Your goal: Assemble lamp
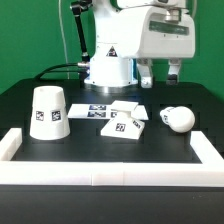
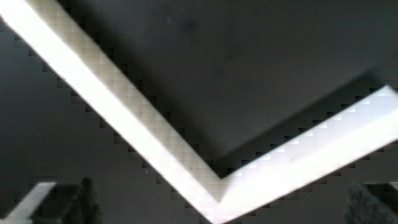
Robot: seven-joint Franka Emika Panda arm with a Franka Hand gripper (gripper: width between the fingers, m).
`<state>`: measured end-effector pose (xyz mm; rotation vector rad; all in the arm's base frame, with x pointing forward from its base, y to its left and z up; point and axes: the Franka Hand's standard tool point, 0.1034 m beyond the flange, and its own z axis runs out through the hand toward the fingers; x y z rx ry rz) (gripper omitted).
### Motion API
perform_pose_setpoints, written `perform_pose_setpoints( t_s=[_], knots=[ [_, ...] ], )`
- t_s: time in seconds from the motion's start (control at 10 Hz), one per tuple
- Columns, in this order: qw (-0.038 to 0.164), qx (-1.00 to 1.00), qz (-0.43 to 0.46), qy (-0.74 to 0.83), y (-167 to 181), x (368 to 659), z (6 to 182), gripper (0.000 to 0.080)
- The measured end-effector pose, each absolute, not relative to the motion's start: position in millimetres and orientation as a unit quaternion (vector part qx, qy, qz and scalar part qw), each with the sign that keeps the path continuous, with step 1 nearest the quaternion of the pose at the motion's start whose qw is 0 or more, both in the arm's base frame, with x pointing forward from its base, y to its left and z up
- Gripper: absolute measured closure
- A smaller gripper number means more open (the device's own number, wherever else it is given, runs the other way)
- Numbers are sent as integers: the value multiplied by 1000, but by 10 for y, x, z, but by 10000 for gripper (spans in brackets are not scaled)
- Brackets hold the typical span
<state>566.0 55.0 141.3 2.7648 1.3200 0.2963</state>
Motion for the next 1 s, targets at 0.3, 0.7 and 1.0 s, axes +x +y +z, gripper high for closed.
perform_pose_setpoints(
  t_s=[0.3, 0.7, 1.0],
  knots=[
    [28, 919, 96, 381, 305, 5227, 1301, 100],
    [4, 967, 109, 230, 314, 5153, 1233, 100],
    [-15, 992, 90, 82, 195, 4943, 1170, 100]
  ],
)
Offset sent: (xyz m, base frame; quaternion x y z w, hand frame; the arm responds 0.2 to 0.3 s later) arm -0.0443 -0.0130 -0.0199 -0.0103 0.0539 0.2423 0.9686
